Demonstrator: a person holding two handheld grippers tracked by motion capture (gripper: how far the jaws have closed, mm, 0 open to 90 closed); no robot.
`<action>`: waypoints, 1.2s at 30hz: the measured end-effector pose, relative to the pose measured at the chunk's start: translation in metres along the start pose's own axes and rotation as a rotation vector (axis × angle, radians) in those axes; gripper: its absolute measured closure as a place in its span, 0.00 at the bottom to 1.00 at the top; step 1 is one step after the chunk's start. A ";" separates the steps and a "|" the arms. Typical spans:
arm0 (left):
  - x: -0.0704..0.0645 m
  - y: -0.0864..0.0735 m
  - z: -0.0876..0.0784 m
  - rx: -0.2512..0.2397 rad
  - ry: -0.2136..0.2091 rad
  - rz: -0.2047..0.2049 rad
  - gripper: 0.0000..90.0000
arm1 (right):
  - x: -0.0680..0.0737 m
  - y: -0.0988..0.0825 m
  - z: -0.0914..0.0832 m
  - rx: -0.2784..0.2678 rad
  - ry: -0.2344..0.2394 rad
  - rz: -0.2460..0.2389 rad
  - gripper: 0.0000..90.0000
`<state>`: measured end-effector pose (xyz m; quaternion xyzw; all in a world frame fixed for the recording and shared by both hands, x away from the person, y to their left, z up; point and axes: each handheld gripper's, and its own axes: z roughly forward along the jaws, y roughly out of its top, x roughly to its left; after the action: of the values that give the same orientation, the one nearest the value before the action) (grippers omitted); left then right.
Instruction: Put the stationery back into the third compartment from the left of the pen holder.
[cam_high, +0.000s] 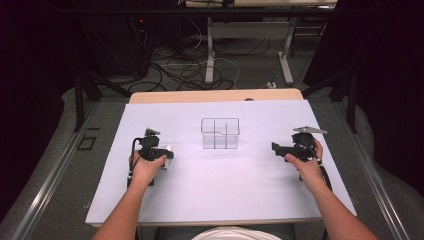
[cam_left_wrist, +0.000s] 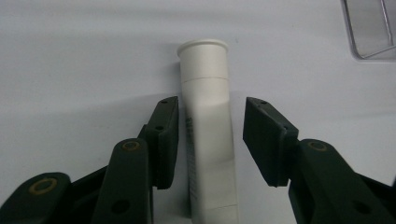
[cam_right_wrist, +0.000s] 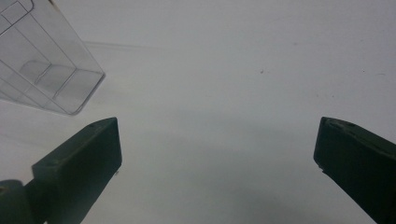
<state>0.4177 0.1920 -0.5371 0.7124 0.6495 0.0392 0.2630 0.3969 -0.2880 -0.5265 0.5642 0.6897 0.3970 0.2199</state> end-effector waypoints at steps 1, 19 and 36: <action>0.000 0.000 0.000 0.001 0.004 -0.006 0.65 | 0.000 0.000 0.000 0.000 0.000 -0.001 0.00; -0.003 0.001 -0.002 0.052 0.029 -0.069 0.76 | 0.000 0.000 0.000 0.001 0.002 -0.002 0.00; 0.002 0.002 -0.005 0.042 0.005 -0.095 0.77 | 0.001 0.000 0.000 0.003 0.003 -0.002 0.00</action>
<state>0.4180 0.1951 -0.5327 0.6859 0.6840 0.0150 0.2479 0.3968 -0.2873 -0.5269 0.5633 0.6911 0.3967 0.2185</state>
